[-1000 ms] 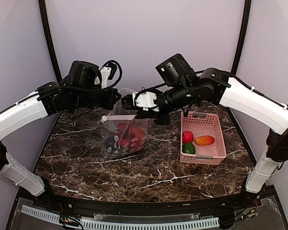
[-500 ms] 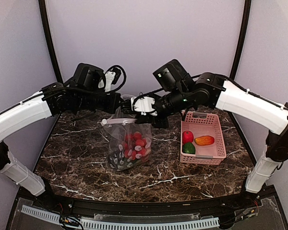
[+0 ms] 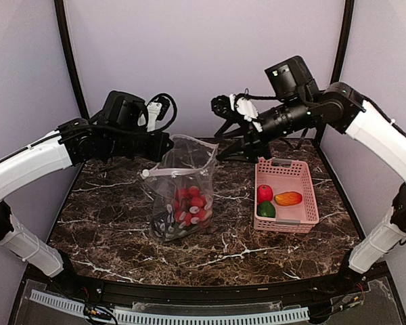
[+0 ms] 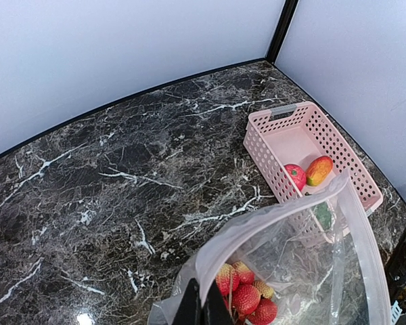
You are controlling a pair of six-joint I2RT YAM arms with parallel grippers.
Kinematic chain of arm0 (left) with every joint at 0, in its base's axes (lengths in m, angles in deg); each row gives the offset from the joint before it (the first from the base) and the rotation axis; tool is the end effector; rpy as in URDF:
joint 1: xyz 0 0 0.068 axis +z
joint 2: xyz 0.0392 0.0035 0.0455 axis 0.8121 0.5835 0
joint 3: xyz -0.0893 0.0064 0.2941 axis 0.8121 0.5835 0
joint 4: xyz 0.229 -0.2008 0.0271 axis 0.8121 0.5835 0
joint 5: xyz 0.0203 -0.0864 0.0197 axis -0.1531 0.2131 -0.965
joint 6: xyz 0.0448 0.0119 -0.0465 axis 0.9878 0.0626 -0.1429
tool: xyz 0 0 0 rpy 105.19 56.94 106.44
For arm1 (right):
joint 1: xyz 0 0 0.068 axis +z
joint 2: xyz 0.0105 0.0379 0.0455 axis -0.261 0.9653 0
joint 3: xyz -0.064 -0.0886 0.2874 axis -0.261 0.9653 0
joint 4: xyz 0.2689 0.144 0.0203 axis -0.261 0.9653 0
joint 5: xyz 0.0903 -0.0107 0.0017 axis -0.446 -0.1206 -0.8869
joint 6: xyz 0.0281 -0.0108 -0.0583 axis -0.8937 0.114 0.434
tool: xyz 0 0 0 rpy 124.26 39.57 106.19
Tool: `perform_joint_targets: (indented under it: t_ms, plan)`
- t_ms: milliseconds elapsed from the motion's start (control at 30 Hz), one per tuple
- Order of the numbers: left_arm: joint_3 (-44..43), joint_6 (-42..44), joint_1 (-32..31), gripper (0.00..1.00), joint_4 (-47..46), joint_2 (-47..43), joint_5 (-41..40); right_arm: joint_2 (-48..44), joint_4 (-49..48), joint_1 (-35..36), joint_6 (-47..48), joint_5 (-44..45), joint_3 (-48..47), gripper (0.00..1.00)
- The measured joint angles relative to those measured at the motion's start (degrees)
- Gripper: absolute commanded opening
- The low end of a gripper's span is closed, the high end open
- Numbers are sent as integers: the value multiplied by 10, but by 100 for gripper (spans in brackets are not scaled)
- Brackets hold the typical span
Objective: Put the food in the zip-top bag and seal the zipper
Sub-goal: Pick up the fake fruit from the bin.
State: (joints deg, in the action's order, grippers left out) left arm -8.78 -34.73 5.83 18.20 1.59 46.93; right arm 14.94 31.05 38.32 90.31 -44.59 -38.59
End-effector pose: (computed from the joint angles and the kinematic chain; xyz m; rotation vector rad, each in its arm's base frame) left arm 0.2546 -0.2739 0.4179 0.4770 2.0052 -0.5240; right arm 0.2064 0.3143 0.4816 -1.6962 1.3847 0.6469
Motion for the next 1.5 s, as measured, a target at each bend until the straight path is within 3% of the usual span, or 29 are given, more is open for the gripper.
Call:
perform_joint_targets:
  t_ms: [400,800,1267,1500]
  plan:
    - [17,0,0,1,-6,-12,-3,-96,-5,-166,-43,-86,135,55]
    - [17,5,0,1,-5,-8,-3,-127,-2,-273,-36,-87,227,52]
    - [16,14,0,1,-6,12,0,-55,29,-394,84,-1,304,45]
    - [16,15,0,1,-6,16,3,-25,27,-409,128,16,327,45]
